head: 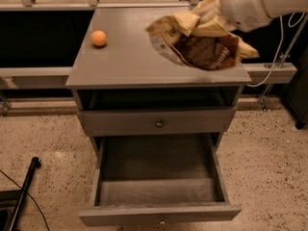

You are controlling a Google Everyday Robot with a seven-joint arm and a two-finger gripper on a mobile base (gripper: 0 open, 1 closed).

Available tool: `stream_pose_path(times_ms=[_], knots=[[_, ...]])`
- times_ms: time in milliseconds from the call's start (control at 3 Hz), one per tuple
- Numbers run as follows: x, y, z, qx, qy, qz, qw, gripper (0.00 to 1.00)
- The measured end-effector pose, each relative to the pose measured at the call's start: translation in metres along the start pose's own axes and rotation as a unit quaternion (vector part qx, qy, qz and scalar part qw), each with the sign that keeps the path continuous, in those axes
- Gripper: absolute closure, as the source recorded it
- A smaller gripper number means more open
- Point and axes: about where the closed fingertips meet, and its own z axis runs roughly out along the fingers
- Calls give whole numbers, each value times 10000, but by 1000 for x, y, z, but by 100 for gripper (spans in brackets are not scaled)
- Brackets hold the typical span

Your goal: Place brown chip bag into middle drawer

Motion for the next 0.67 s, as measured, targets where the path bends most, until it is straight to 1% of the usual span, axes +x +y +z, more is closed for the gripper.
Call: stream_pose_path(times_ms=[333, 667], knots=[[19, 49, -4, -229, 200, 151, 9994, 100], [54, 110, 44, -548, 206, -135, 9982, 100]])
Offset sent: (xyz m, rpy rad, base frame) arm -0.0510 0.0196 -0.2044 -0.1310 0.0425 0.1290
